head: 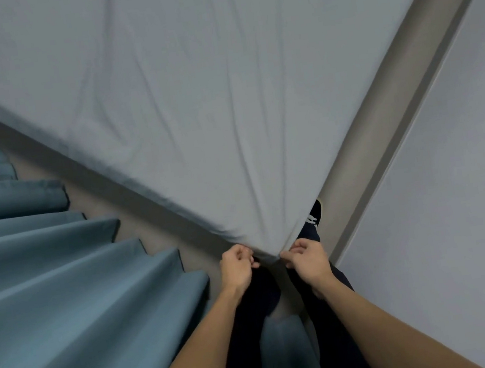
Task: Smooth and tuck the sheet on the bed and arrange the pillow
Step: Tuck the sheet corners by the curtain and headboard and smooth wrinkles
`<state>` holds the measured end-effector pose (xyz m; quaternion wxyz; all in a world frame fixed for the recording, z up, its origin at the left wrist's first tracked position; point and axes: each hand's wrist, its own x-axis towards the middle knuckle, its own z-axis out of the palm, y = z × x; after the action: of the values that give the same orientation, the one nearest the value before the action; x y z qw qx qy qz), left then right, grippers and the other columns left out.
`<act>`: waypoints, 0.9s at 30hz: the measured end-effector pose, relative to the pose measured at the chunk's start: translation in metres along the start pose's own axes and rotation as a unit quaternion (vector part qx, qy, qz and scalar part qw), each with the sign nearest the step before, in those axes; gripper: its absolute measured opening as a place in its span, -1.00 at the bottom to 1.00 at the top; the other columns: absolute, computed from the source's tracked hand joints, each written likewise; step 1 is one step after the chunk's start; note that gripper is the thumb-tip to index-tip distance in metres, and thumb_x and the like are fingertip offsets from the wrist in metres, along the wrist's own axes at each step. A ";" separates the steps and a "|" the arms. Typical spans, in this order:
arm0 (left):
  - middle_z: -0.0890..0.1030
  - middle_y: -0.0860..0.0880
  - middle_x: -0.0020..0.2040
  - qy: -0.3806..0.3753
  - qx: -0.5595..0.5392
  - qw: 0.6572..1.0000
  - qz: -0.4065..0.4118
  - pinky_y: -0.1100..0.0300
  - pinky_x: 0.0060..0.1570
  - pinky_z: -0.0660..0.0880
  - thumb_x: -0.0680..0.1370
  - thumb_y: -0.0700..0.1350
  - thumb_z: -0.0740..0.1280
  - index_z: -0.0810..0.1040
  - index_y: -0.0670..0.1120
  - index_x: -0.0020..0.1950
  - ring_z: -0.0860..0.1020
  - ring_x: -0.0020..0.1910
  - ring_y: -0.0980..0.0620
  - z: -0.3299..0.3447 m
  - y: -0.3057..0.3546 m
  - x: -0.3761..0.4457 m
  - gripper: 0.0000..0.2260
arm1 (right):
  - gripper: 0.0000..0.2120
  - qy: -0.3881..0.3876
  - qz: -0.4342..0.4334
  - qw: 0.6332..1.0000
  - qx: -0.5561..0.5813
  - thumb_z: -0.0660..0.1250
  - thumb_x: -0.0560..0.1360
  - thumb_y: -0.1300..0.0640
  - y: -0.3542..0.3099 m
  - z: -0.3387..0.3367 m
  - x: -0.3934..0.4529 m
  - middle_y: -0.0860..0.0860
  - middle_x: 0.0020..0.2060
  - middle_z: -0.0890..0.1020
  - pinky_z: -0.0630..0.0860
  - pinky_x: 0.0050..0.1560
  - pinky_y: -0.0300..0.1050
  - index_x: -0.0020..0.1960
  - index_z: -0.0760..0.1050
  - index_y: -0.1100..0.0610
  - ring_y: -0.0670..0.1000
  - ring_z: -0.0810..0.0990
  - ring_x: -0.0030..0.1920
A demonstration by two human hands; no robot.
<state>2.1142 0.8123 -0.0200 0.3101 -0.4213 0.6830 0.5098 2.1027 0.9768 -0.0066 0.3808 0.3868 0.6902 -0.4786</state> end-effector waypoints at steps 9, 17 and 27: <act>0.51 0.04 -0.52 0.054 -0.011 0.998 -0.021 0.18 -0.36 0.43 0.42 0.11 0.23 0.44 -0.03 -0.44 0.63 -0.47 -0.03 -0.002 0.007 0.008 -0.69 | -0.89 0.051 0.027 0.998 0.012 0.59 0.36 0.26 0.008 0.002 -0.009 0.03 -0.37 0.72 0.65 -0.17 -0.14 -0.23 0.65 0.17 -0.06 0.67 -0.36; 0.53 -0.05 -0.38 0.022 0.015 0.998 0.065 0.17 -0.35 0.43 0.63 -0.12 0.21 0.41 -0.09 -0.32 0.50 -0.49 0.15 -0.008 -0.005 0.011 -0.69 | -0.87 0.030 0.034 0.998 -0.032 0.59 0.29 0.24 -0.004 0.008 -0.007 0.02 -0.39 0.71 0.64 -0.19 -0.13 -0.24 0.65 0.18 -0.02 0.69 -0.31; 0.57 -0.12 -0.27 0.017 -0.004 1.000 -0.025 0.20 -0.33 0.49 0.60 -0.16 0.25 0.49 -0.14 -0.27 0.52 -0.32 -0.01 -0.016 -0.006 0.011 -0.76 | -0.88 0.042 0.075 0.995 -0.052 0.48 0.26 0.28 -0.001 0.014 -0.013 0.05 -0.37 0.71 0.65 -0.22 -0.12 -0.21 0.63 0.15 0.00 0.63 -0.35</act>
<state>2.1147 0.7936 -0.0275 0.3100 -0.4481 0.6752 0.4972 2.1092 0.9607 0.0015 0.4060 0.4368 0.6986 -0.3955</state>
